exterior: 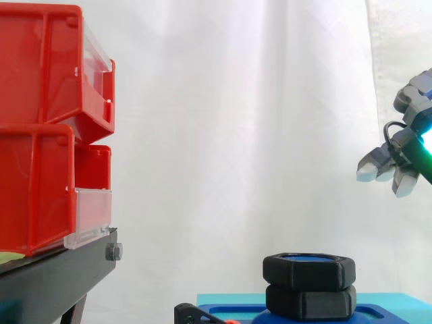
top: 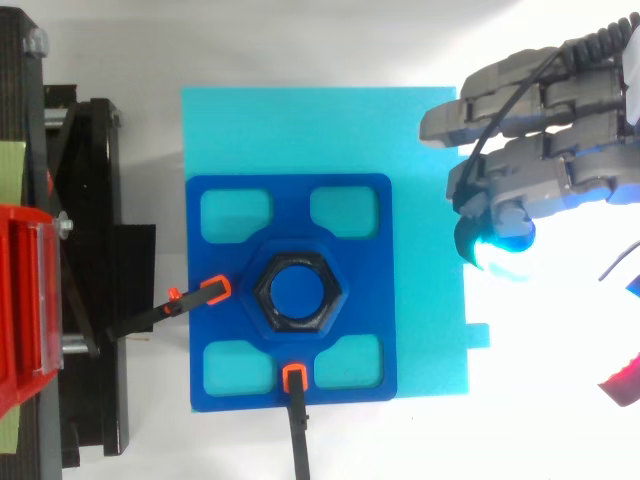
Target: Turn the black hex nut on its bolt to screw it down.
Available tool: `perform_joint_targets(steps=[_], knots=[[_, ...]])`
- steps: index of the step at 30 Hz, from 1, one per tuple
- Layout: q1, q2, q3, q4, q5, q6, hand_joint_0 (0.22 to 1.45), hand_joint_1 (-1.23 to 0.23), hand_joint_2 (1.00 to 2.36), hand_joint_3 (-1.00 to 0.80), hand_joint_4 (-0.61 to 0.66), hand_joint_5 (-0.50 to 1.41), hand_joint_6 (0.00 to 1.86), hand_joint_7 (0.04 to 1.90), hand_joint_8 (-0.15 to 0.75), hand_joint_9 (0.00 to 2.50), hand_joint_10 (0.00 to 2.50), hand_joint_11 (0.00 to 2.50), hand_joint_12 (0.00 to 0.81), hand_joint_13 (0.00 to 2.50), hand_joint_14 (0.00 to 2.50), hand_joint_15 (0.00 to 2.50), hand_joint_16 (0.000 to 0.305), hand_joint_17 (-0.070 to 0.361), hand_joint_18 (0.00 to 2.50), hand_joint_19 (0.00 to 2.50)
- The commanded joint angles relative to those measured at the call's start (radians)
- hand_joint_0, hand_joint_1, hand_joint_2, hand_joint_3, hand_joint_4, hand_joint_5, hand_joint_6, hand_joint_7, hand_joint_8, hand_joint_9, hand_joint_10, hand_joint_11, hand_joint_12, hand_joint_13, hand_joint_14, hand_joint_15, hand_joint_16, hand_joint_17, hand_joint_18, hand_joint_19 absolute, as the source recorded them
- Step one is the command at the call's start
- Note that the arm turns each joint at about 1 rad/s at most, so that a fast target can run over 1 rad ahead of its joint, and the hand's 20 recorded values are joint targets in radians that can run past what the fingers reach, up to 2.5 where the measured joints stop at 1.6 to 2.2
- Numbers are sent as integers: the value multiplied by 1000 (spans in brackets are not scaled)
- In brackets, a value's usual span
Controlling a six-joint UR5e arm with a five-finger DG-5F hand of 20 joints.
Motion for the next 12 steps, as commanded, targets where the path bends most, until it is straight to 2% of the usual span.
perform_joint_targets(steps=[1, 12], knots=[[0, 0, 1, 0, 0, 0, 534, -378, 1000, -500, 219, -119, 503, 1265, 289, 691, 9, 254, 326, 433, 4, 98, 42, 95, 260, 333], [0, 0, -1, 0, 0, 0, 534, -377, 1000, -500, 214, -120, 503, 1257, 290, 695, 10, 259, 324, 443, 5, 104, 42, 94, 258, 345]])
